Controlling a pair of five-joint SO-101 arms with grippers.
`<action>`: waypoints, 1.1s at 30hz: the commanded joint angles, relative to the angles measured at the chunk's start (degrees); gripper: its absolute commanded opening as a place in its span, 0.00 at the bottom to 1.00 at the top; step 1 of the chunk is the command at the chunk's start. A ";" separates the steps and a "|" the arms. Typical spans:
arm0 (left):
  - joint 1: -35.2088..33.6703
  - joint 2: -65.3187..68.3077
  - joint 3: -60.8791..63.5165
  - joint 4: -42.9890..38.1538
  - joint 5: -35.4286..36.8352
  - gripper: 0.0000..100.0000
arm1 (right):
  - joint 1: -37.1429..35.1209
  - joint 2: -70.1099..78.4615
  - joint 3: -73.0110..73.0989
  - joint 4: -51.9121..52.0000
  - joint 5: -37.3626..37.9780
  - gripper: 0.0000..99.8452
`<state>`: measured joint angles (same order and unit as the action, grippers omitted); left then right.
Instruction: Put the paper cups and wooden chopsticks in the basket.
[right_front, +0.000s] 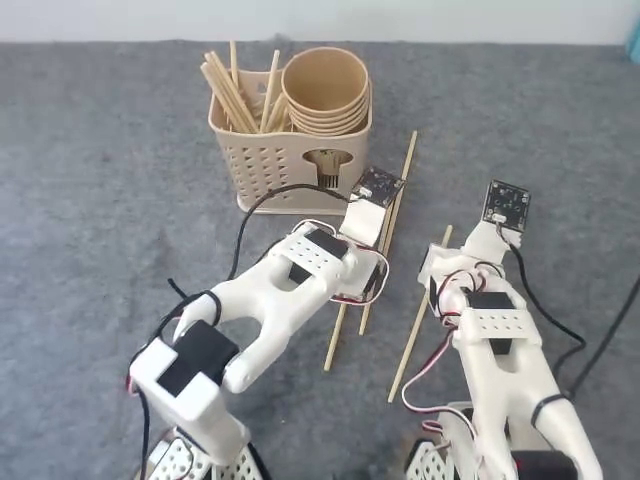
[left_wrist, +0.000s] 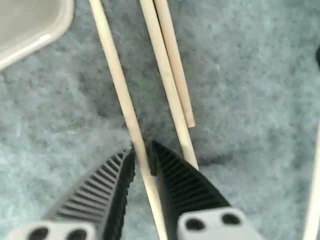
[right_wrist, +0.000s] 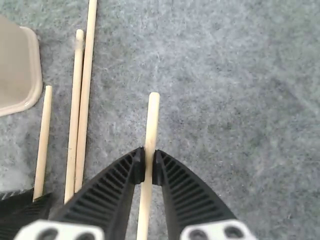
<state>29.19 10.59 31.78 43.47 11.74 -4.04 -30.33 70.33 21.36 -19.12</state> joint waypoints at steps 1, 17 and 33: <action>0.53 -0.88 0.40 0.53 -0.97 0.04 | 0.40 -2.59 -0.79 -1.10 -0.09 0.01; 1.32 -27.25 20.44 -8.88 -8.97 0.01 | 0.31 -3.47 -0.70 -0.66 -0.09 0.01; -7.56 -52.22 37.49 -26.81 -8.62 0.01 | -3.03 -44.97 21.01 -0.75 2.37 0.01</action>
<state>22.86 -33.89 68.44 18.15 3.47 -5.19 -67.25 89.76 21.27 -18.95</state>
